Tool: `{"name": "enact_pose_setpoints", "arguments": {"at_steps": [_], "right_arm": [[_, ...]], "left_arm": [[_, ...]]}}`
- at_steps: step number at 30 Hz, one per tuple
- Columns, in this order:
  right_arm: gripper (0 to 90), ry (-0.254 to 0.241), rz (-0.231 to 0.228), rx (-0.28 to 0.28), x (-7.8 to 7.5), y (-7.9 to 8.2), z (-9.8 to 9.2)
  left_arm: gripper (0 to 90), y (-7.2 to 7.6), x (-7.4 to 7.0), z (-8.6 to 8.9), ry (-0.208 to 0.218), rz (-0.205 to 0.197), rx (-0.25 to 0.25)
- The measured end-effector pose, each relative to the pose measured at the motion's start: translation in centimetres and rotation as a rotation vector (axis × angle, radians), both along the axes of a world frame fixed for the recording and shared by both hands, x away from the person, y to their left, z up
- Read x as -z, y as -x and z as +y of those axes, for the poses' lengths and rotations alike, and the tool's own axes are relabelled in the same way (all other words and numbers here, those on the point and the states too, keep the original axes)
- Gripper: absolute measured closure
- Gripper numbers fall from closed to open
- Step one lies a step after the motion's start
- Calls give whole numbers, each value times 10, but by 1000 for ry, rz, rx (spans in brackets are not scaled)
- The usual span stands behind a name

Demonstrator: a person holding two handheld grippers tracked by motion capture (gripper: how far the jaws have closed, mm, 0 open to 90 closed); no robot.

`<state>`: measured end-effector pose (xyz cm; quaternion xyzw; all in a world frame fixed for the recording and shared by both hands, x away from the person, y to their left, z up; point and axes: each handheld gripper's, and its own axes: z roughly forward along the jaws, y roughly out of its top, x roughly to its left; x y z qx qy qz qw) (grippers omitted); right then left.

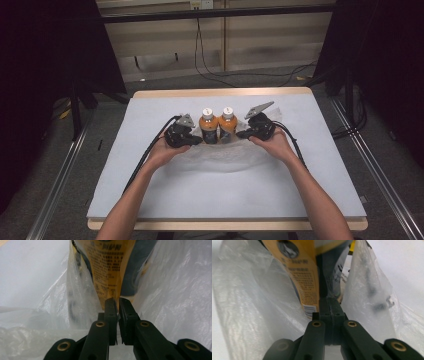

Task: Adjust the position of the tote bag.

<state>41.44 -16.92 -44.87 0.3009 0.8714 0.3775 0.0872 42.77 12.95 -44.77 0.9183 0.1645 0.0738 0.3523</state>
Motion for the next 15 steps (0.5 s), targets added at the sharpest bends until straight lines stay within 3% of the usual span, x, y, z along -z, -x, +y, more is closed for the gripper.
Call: {"name": "enact_pose_setpoints", "arguments": {"at_steps": [1,2,3,6,8,9,12,14,15], "right_arm": [[900,27,9,7,3,-2,1],[900,59,10,7,6,-2,1],[900,78,11,12,8,-3,1],[900,107,25,14,13,-4,2],[900,133,48,22,16,-4,3],[897,161,25,13,17,-5,3],[898,195,28,29,18,-5,4],[900,236,24,29,20,-6,3],[900,231,27,32,20,-7,1]], "left_arm": [[872,1,1,-2,-68,-16,21],[877,1,1,-2,-68,-16,21],[889,4,5,-5,-111,-26,19],[900,4,9,-7,-132,-33,10],[900,5,13,-9,-201,-49,30],[900,5,15,-10,-225,-52,37],[900,1,16,-7,-232,-48,36],[900,-1,15,-5,-259,-55,29],[900,-2,15,-5,-270,-58,24]]}}
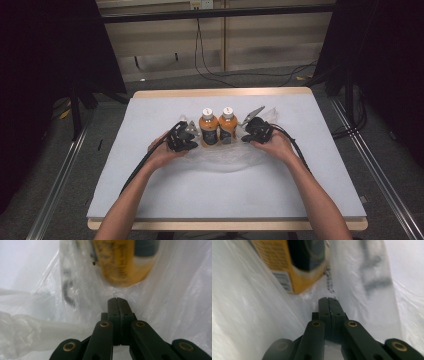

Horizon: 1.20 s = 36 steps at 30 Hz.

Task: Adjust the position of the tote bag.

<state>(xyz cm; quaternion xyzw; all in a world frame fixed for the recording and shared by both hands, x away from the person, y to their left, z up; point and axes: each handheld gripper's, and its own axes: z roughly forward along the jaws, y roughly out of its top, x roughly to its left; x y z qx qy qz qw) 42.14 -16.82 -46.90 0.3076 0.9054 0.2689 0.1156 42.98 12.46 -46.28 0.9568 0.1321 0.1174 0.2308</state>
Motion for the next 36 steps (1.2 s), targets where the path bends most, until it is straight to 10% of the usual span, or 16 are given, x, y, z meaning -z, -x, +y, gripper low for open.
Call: {"name": "enact_pose_setpoints", "arguments": {"at_steps": [8,23,26,36], "right_arm": [[900,80,7,23,-4,1,-17],[900,185,80,-48,-12,13,-22],[900,136,80,-42,-14,11,-21],[900,47,70,-74,-26,-1,-7]], "left_arm": [[900,-6,-3,11,-75,-17,2],[900,17,-12,27,-108,87,86],[900,11,-16,21,-23,70,69],[900,-18,-17,7,37,60,-6]]}}
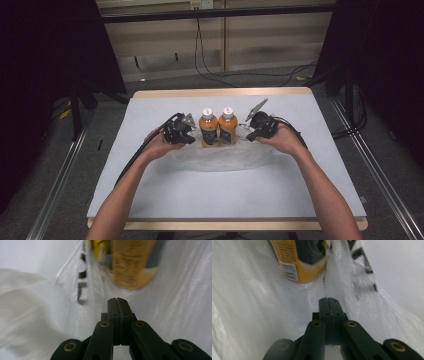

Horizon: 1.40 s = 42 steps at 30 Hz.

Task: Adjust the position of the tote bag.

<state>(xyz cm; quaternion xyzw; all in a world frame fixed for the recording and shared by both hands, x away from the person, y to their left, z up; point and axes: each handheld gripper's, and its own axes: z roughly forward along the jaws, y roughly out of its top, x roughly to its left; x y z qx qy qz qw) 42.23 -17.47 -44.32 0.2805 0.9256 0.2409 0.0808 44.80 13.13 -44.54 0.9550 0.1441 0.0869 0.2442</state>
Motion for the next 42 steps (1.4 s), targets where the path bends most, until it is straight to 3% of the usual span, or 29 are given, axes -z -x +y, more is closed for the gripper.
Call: {"name": "enact_pose_setpoints", "arguments": {"at_steps": [4,6,8,9,10,11,12,13,14,18,23,25,28,29,30,34,36,42], "right_arm": [[900,58,26,-14,7,0,7],[900,89,45,-27,13,1,8],[900,92,60,-30,14,2,6],[900,107,64,-30,14,3,4],[900,155,78,-39,11,5,-3],[900,155,78,-39,11,5,-3],[900,190,83,-50,10,7,-9],[900,220,75,-61,10,8,-11],[900,246,67,-64,10,9,-13],[900,291,98,-84,8,14,-19],[900,326,97,-84,8,16,-31],[900,330,86,-53,8,15,-41],[900,354,29,-9,10,11,-48],[900,354,29,-9,10,11,-48],[900,374,-2,-5,11,9,-48],[900,330,4,27,12,5,-51],[900,328,-1,20,12,4,-52],[900,298,-4,34,12,8,-55]], "left_arm": [[900,-4,8,1,14,12,1],[900,-4,14,0,-30,9,0],[900,-6,15,3,-38,4,0],[900,-6,15,5,-56,-1,-4],[900,-6,13,7,-91,-14,-5],[900,-6,13,9,-108,-9,-4],[900,-3,12,12,-153,-24,9],[900,-3,12,12,-153,-24,9],[900,-1,10,13,-206,-30,28],[900,3,10,13,-255,-57,50],[900,5,8,16,-265,-48,60],[900,9,8,20,-268,-46,57],[900,13,7,33,-253,-29,54],[900,13,7,33,-253,-29,54],[900,15,8,37,-251,-30,49],[900,20,8,49,-232,-19,39],[900,21,9,54,-201,-20,24],[900,23,9,59,-195,-19,24]]}}
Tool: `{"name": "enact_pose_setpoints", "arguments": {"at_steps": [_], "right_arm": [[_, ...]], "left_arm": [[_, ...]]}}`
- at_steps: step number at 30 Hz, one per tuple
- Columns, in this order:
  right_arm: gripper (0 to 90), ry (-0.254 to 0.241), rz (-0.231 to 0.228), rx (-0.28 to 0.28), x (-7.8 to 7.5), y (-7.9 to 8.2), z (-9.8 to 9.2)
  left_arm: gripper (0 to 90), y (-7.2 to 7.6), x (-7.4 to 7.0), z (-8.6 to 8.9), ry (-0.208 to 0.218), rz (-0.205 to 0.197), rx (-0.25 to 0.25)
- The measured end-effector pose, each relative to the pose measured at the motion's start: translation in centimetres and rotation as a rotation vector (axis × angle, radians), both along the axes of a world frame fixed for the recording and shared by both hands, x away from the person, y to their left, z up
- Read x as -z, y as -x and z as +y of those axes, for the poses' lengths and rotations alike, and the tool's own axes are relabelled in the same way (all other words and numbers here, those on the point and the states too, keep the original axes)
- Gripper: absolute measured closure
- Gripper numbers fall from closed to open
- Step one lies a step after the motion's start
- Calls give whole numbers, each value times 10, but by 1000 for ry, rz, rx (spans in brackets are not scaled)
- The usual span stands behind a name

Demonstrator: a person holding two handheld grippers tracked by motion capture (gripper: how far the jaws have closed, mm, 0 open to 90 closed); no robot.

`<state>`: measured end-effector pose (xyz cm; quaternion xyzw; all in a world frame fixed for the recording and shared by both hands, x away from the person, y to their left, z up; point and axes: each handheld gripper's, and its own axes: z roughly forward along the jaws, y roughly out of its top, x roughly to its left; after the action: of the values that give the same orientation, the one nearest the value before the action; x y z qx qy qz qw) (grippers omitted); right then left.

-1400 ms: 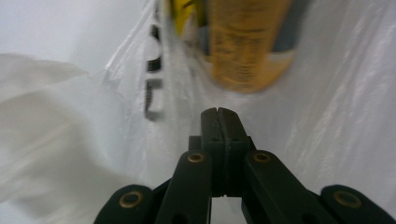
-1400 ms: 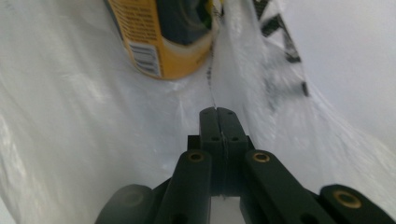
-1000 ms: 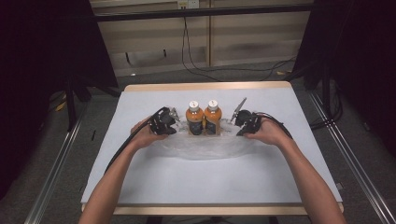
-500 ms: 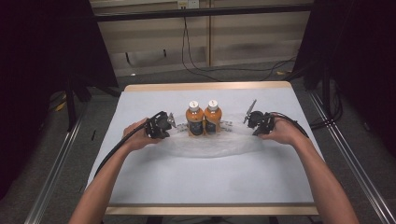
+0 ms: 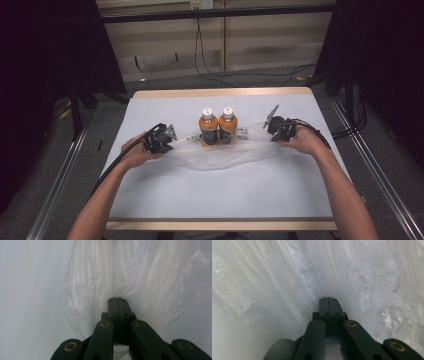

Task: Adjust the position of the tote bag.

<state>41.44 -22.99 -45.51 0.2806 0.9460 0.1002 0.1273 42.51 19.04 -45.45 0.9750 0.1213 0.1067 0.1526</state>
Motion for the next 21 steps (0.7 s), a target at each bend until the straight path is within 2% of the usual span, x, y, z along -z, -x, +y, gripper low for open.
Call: {"name": "enact_pose_setpoints", "arguments": {"at_steps": [2,4,6,9,10,11,12,13,16,18,19,20,21], "right_arm": [[900,-20,-1,-2,0,4,-4],[900,-32,3,0,0,7,-6],[900,-34,13,6,0,10,-7],[900,-30,7,-9,0,11,-8],[900,-28,13,-11,0,11,-8],[900,-32,9,-6,0,11,-8],[900,-30,16,-1,-1,10,-8],[900,-18,-5,-9,0,8,-7],[900,-22,-8,4,0,7,-6],[900,-41,-14,18,1,5,-9],[900,-49,-18,2,1,4,-11],[900,-82,-16,14,2,3,-14],[900,-82,-16,14,2,3,-14]], "left_arm": [[900,2,0,3,9,4,-12],[900,3,0,5,4,-12,-3],[900,5,1,8,29,1,-13],[900,5,1,9,24,-2,-11],[900,5,1,7,5,-25,-15],[900,3,2,6,-11,-45,-19],[900,1,1,6,-10,-34,-24],[900,-7,1,7,-10,-33,-40],[900,-12,1,10,-3,-21,-41],[900,-14,1,11,16,-12,-56],[900,-14,2,12,25,-18,-61],[900,-15,1,12,17,-17,-51],[900,-16,1,13,15,-23,-47]]}}
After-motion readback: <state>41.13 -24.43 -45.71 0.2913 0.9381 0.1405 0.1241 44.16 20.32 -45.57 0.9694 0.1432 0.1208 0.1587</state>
